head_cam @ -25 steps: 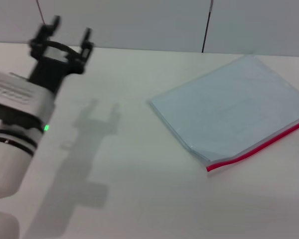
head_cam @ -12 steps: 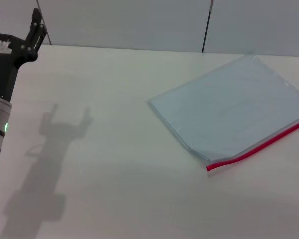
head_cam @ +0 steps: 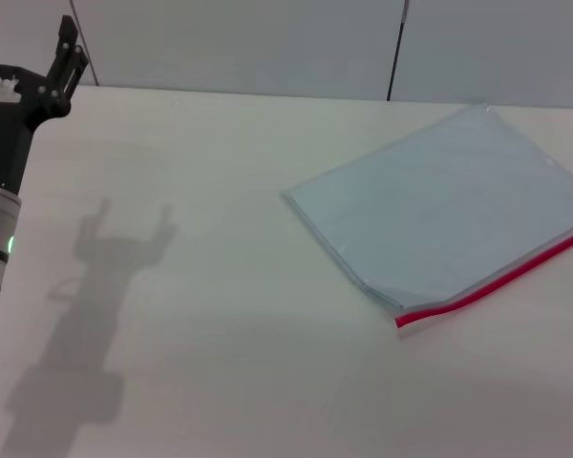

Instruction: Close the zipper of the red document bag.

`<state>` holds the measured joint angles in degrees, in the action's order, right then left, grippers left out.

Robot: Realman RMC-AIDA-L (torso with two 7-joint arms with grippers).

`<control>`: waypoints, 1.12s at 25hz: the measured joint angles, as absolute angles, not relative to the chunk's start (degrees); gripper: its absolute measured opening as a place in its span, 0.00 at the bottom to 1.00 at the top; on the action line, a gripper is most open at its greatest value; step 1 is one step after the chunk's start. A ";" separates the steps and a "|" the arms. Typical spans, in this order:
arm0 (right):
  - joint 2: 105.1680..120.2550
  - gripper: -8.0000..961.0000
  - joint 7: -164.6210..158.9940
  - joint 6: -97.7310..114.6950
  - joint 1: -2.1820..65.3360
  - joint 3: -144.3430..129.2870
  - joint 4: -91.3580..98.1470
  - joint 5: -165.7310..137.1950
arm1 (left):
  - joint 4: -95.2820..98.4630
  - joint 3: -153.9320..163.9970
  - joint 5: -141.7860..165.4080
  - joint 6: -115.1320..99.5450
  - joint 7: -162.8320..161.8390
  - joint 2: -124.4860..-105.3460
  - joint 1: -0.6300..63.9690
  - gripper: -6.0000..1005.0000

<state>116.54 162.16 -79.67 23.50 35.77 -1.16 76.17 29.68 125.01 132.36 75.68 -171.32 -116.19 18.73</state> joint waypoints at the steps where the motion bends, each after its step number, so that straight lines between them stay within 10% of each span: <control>1: 116.54 0.93 162.16 -79.63 23.52 35.76 -1.17 76.18 | 29.67 125.09 132.36 75.69 -171.32 -116.19 18.72 0.86; 28: 116.54 0.92 162.15 -79.41 23.65 35.59 -1.23 76.11 | 29.62 125.41 132.37 76.71 -171.39 -116.19 18.68 0.86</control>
<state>116.54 162.15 -79.41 23.64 35.59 -1.23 76.11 29.62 125.41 132.37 76.71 -171.39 -116.19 18.68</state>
